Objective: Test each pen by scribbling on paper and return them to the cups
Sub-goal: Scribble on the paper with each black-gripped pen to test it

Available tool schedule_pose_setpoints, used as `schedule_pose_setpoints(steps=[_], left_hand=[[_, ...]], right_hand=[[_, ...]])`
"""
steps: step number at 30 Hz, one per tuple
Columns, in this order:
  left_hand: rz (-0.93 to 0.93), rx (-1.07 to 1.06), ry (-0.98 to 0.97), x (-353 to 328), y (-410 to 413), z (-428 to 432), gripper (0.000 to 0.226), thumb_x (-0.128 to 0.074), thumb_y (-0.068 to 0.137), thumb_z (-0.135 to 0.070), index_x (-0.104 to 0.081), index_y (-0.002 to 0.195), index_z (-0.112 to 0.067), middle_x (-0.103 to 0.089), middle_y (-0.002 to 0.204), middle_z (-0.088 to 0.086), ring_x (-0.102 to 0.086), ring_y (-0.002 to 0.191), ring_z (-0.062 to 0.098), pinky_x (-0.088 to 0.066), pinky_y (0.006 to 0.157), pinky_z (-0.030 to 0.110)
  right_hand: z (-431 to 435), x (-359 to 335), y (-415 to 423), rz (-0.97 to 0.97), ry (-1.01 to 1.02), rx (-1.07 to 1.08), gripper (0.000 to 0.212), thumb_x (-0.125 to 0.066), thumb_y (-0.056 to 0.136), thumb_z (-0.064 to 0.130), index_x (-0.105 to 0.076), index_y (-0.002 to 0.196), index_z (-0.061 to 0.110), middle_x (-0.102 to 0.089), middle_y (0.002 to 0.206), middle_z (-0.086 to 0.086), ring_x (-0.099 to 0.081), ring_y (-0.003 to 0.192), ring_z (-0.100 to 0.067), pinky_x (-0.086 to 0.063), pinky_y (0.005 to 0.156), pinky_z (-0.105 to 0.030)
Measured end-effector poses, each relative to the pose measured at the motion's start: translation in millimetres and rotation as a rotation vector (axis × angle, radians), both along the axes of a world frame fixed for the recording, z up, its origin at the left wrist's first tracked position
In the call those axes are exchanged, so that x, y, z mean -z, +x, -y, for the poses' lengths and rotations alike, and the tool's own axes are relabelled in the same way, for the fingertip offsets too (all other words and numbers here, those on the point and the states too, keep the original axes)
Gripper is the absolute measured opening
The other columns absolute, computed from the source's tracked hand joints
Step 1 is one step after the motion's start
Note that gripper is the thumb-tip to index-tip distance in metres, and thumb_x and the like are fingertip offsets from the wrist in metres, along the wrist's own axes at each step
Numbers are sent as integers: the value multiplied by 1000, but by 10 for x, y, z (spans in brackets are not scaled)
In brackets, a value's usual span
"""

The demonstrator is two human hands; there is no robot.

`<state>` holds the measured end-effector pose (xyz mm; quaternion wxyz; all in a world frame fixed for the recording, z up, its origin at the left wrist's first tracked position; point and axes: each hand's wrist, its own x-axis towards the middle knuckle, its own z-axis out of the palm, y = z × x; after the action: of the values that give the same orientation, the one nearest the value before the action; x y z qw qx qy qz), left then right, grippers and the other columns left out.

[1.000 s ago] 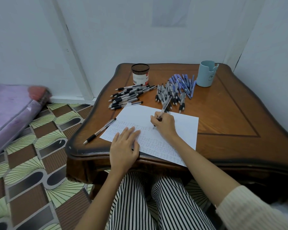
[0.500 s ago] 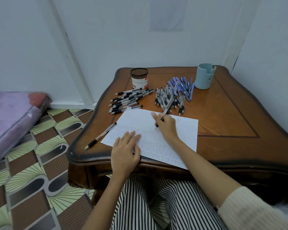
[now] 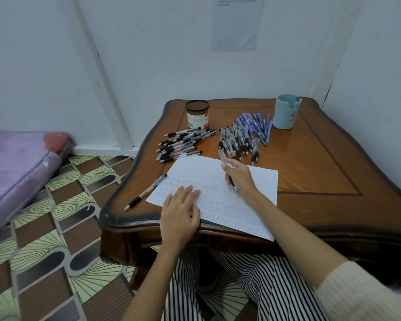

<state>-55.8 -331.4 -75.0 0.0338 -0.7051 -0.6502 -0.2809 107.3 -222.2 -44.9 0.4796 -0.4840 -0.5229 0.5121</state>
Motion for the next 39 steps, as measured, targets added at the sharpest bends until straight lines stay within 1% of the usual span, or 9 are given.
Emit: schedule_pose_setpoints(steps=[9, 14, 16, 20, 25, 27, 30, 35, 39], left_hand=[[15, 2, -18, -2, -3, 3, 50, -30, 86, -33, -63, 121, -20, -59, 130, 0, -48, 128, 20, -35, 106, 42], [19, 2, -23, -11, 10, 9, 52, -28, 86, -34, -63, 122, -20, -58, 131, 1, -47, 129, 20, -35, 107, 43], [22, 0, -17, -12, 12, 6, 51, -29, 86, -34, -63, 121, -20, -58, 131, 0, -48, 128, 20, -35, 107, 43], [23, -6, -4, 3, 2, 2, 49, -31, 86, -33, -64, 120, -20, -60, 129, 0, -49, 127, 20, -37, 106, 43], [17, -5, 8, 8, 6, -4, 46, -34, 85, -31, -65, 118, -21, -61, 127, -1, -52, 124, 20, -37, 105, 41], [19, -5, 16, 12, 5, -4, 46, -34, 85, -31, -65, 117, -21, -61, 127, 0, -52, 124, 20, -37, 104, 42], [17, -5, 26, 22, 5, -8, 46, -35, 85, -31, -65, 117, -20, -62, 126, 0, -53, 124, 20, -38, 103, 42], [12, -6, 25, 22, 6, -5, 44, -36, 85, -30, -65, 117, -21, -62, 126, -1, -53, 123, 20, -38, 103, 42], [9, 3, 14, 15, 3, -7, 44, -36, 85, -31, -63, 118, -21, -61, 127, 0, -51, 125, 19, -37, 105, 42]], right_hand=[[-12, 40, 23, -48, 21, 67, 31, -49, 98, 20, -59, 125, 8, -40, 45, 3, -31, 37, -3, -26, 35, -17], [-24, 36, -33, 56, 23, 155, 34, -53, 96, 23, -57, 126, 7, -47, 53, -4, -38, 37, -3, -32, 39, -16], [-69, 8, -59, 123, 16, 154, 31, -55, 95, 22, -57, 122, 8, -52, 62, -6, -46, 48, -8, -37, 43, -18], [-235, -83, 16, 362, 50, 224, 35, -57, 92, 18, -53, 125, 9, -62, 98, -15, -57, 86, -29, -48, 75, -39], [-513, -167, 345, 735, 127, 252, 46, -58, 91, 16, -45, 135, 11, -49, 131, -18, -46, 120, -32, -41, 94, -40], [-544, -207, 427, 972, 140, 247, 51, -59, 91, 24, -43, 138, 16, -41, 135, -15, -35, 126, -32, -38, 96, -38], [-522, -278, 361, 1035, 229, 263, 41, -59, 90, 22, -54, 131, 19, -43, 129, -14, -34, 123, -30, -36, 95, -36], [-493, -288, -176, 962, 438, -121, 29, -57, 91, 17, -64, 117, 24, -58, 117, -8, -41, 120, -30, -36, 99, -39], [-361, -342, -772, 980, 495, -452, 36, -55, 93, 19, -55, 128, 28, -54, 119, -11, -37, 121, -29, -32, 98, -37]])
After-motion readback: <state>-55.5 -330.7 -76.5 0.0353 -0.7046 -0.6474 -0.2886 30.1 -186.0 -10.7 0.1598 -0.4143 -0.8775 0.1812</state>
